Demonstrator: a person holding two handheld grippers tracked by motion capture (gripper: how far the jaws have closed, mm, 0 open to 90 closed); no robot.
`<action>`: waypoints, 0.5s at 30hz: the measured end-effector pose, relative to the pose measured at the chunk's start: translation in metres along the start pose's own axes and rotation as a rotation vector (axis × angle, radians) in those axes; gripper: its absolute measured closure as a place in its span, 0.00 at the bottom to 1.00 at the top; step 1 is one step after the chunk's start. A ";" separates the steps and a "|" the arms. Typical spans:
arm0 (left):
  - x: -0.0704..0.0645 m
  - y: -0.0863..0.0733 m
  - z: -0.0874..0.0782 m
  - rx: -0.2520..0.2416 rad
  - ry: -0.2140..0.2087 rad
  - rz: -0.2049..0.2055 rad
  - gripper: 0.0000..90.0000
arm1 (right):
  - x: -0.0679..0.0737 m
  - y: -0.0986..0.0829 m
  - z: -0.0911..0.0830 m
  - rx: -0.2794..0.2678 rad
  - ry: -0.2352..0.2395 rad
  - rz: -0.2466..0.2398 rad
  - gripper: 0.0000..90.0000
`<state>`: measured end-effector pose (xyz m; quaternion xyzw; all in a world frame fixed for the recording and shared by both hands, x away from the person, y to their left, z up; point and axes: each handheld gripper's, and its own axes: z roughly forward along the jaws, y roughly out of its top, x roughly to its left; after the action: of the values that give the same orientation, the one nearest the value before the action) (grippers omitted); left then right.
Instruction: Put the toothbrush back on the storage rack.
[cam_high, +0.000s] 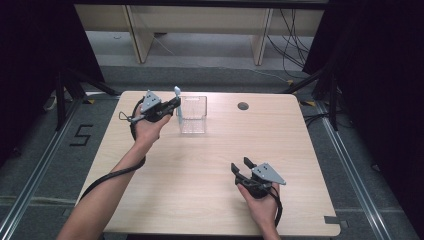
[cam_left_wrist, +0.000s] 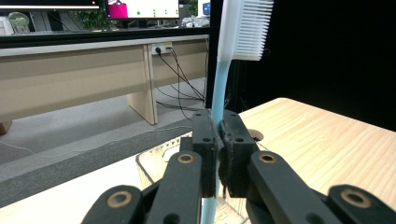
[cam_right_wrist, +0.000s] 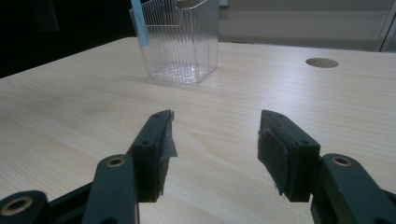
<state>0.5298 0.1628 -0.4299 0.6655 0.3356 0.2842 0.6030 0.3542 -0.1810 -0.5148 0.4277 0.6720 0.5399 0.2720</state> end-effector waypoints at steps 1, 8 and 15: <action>0.000 0.000 0.000 0.001 0.001 0.000 0.95 | 0.001 0.000 0.000 0.002 -0.007 0.004 0.51; -0.001 -0.002 0.000 0.002 0.010 -0.007 0.95 | 0.000 0.000 -0.001 0.014 -0.002 -0.011 0.51; -0.002 -0.004 0.002 0.010 0.012 -0.015 0.95 | 0.000 0.000 0.000 0.003 0.011 -0.008 0.51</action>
<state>0.5297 0.1606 -0.4343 0.6642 0.3459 0.2820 0.5998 0.3545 -0.1811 -0.5150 0.4223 0.6761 0.5401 0.2699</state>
